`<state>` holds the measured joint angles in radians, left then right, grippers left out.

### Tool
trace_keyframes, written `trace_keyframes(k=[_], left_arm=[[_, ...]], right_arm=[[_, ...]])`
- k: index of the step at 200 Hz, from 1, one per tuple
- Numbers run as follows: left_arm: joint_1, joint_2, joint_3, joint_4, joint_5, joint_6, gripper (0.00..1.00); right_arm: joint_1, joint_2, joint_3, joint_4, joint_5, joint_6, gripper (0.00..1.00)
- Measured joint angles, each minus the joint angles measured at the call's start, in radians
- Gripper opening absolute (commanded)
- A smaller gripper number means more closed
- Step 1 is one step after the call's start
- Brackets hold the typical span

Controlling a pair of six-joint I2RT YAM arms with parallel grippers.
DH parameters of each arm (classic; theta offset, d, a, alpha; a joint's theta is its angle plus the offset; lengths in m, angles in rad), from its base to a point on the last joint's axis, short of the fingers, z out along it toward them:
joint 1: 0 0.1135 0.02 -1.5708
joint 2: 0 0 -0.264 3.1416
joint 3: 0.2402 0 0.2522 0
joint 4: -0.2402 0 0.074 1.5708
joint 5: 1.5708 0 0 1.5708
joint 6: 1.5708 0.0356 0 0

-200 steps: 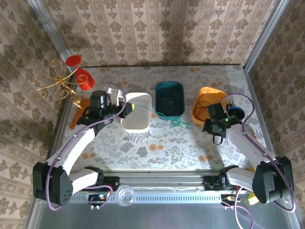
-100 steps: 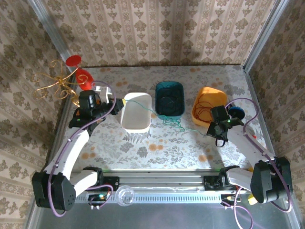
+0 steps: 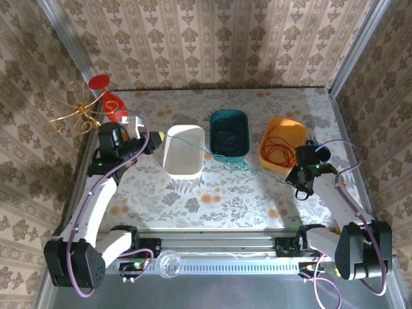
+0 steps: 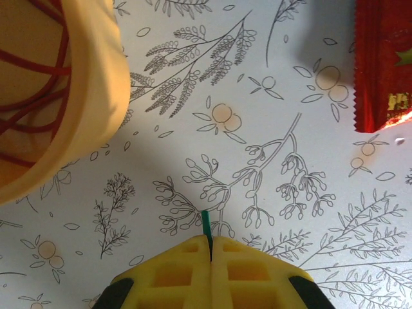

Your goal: Untangle the cables

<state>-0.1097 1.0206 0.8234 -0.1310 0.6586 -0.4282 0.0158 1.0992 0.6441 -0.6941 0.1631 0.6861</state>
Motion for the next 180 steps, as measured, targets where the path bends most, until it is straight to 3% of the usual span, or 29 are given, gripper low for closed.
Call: trace_keyframes(k=[48,66,95,102,119,141,152,162,180], left_arm=[[-0.01,0.008,0.021,0.002,0.016,-0.017,0.0],[-0.11,0.051,0.081,0.004,-0.019,-0.001,0.0],[-0.313,0.137,0.172,0.032,-0.06,0.033,0.0],[-0.349,0.158,0.183,0.042,-0.066,0.037,0.0],[-0.404,0.202,0.186,0.064,-0.077,0.04,0.0],[-0.446,0.255,0.186,0.072,-0.084,0.04,0.0],[-0.458,0.271,0.186,0.072,-0.084,0.04,0.0],[-0.467,0.282,0.186,0.073,-0.084,0.04,0.0],[-0.484,0.292,0.186,0.079,-0.087,0.04,0.0]], right_arm=[[-0.004,-0.009,-0.004,0.005,-0.04,-0.016,0.0],[0.078,0.027,0.007,-0.002,-0.019,-0.051,0.0],[0.296,0.144,0.076,-0.014,0.033,-0.105,0.02],[0.329,0.162,0.085,-0.011,0.036,-0.114,0.08],[0.366,0.191,0.096,-0.01,0.043,-0.138,0.37],[0.39,0.18,0.096,0.01,0.024,-0.178,0.6],[0.403,0.149,0.095,0.042,-0.008,-0.214,0.79],[0.421,0.102,0.095,0.082,-0.041,-0.231,0.86],[0.451,0.018,0.095,0.17,-0.117,-0.279,0.87]])
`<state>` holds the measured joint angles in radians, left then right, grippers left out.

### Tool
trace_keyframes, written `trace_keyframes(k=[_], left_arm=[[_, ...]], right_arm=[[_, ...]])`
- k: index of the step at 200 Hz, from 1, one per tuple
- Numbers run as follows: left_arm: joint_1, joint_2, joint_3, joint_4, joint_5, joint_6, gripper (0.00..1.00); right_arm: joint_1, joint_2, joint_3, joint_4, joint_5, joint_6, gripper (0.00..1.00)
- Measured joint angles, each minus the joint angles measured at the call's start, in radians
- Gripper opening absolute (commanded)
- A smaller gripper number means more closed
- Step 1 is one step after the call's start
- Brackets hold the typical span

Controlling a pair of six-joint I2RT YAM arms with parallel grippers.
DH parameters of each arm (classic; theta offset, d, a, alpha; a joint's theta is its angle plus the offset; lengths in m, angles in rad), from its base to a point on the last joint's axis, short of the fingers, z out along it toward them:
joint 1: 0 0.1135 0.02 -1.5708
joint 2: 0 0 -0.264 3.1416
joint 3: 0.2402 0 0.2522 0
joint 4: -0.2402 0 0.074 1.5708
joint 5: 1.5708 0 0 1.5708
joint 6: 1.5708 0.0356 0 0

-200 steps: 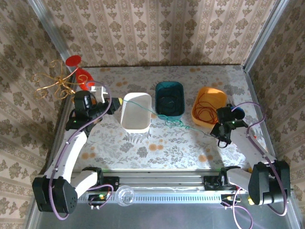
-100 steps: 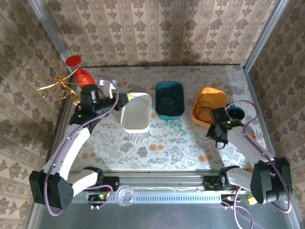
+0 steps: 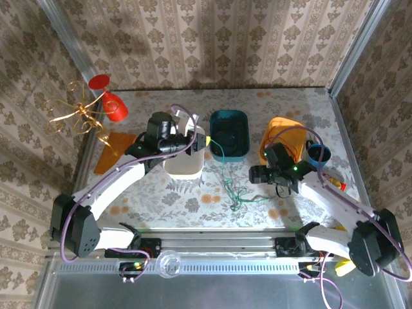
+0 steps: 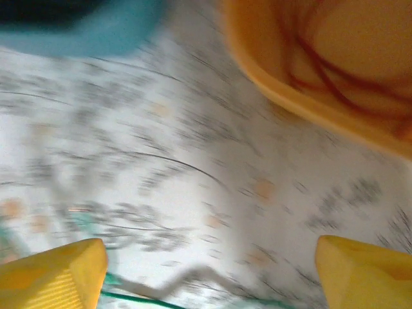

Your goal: Untangle the cables

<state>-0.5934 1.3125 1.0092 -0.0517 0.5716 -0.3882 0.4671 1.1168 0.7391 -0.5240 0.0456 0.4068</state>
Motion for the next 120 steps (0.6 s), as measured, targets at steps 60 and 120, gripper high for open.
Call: trace_keyframes(k=[60,120], left_arm=[[-0.043,0.045,0.0,0.03,-0.01,0.0,0.0],[-0.063,0.06,0.0,0.039,-0.016,0.0,0.08]], right_arm=[[0.07,0.116,0.055,0.182,-0.267,-0.107,0.83],[0.075,0.256,0.113,0.415,-0.367,-0.04,0.06]])
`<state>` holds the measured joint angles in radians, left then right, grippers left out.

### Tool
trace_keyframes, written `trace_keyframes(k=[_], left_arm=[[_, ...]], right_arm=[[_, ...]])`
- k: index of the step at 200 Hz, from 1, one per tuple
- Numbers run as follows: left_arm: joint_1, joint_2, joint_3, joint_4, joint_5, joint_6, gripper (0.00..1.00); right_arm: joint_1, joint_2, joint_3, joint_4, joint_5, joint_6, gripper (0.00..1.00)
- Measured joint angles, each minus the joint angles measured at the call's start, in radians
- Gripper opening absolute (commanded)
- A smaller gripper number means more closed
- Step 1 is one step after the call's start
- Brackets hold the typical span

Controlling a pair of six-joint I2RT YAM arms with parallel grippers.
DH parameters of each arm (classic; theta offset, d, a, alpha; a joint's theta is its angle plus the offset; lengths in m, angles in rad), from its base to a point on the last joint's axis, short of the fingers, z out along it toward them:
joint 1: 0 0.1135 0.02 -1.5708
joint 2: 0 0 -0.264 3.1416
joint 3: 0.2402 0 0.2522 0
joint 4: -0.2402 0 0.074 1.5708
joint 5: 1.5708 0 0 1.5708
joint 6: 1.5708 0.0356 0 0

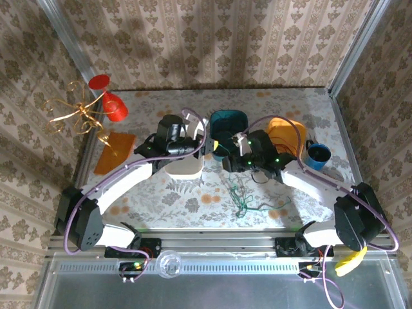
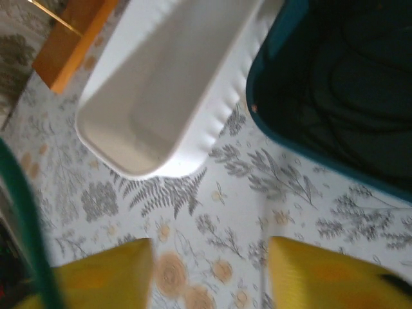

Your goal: Untangle the cables

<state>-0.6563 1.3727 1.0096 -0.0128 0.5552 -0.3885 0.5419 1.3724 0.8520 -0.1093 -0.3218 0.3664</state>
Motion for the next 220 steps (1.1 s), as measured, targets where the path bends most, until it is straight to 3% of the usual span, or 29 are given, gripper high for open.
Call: trace_keyframes(k=[2,12,23,58,100,150,220], left_arm=[[0.0,0.0,0.0,0.0,-0.001,0.0,0.12],[-0.003,0.0,0.0,0.0,-0.008,0.004,0.35],[-0.005,0.0,0.0,-0.003,-0.016,0.013,0.51],[-0.038,-0.001,0.0,-0.038,-0.071,0.083,0.69],[-0.104,0.018,0.0,-0.068,-0.1,0.154,0.75],[-0.142,0.179,0.0,-0.037,-0.102,0.19,0.78],[-0.155,0.336,0.066,0.007,-0.031,0.203,0.69]], right_arm=[[0.0,0.001,0.002,0.001,0.001,0.0,0.0],[0.0,0.004,0.013,0.007,0.016,0.003,0.0],[-0.001,0.002,0.022,0.008,0.04,0.011,0.0],[-0.055,-0.021,0.033,-0.006,0.076,0.05,0.0],[-0.132,-0.073,0.049,-0.021,0.072,0.145,0.0],[-0.204,-0.126,0.047,0.007,0.022,0.296,0.0],[-0.248,-0.162,0.034,0.04,-0.009,0.405,0.0]])
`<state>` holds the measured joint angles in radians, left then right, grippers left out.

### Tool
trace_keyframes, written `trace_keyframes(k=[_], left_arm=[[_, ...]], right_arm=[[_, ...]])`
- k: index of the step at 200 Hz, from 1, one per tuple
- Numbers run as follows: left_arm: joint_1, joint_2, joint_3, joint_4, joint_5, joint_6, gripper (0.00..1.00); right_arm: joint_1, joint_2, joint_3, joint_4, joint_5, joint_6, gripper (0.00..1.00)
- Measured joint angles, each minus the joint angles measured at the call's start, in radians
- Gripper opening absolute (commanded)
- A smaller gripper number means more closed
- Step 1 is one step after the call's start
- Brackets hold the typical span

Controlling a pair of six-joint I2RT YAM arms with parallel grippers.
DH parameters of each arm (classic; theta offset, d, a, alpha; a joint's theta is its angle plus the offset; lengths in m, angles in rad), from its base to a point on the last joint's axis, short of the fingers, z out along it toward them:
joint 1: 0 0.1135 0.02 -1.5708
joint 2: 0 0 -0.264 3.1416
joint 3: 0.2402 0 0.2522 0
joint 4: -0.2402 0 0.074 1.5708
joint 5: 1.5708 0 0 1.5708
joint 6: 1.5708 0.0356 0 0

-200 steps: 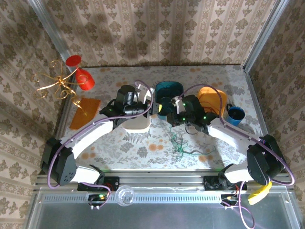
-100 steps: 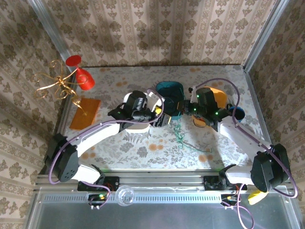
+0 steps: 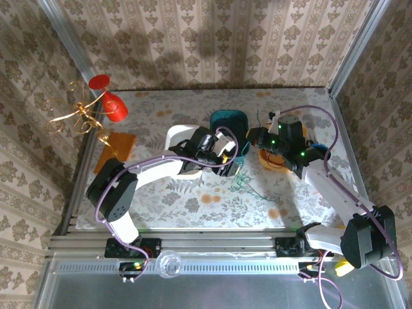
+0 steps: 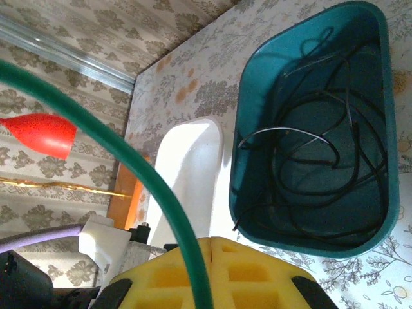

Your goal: Untangle the cables

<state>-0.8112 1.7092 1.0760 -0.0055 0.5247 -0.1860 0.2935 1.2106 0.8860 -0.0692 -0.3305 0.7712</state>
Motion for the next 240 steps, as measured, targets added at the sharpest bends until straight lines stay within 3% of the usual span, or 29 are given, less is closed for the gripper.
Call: trace_keyframes(k=[18,66,79,118,181,240], left_arm=[[-0.002,0.014,0.011,0.007,0.02,0.0,0.6],[-0.008,0.048,0.026,0.007,0.048,0.013,0.09],[-0.008,0.05,0.026,0.008,0.048,0.01,0.0],[-0.007,0.05,0.025,0.014,0.039,0.011,0.0],[-0.006,-0.008,-0.052,0.063,0.048,-0.014,0.0],[0.048,-0.132,-0.156,0.053,0.067,-0.057,0.0]], right_arm=[[-0.01,-0.006,-0.019,0.016,-0.002,0.029,0.0],[-0.026,-0.015,-0.047,0.035,-0.002,0.089,0.0],[-0.026,-0.025,-0.047,0.027,0.008,0.092,0.0],[-0.025,-0.08,-0.044,-0.108,0.12,0.053,0.0],[-0.002,-0.125,-0.022,-0.45,0.454,-0.016,0.0],[-0.018,-0.198,-0.024,-0.569,0.705,-0.032,0.0]])
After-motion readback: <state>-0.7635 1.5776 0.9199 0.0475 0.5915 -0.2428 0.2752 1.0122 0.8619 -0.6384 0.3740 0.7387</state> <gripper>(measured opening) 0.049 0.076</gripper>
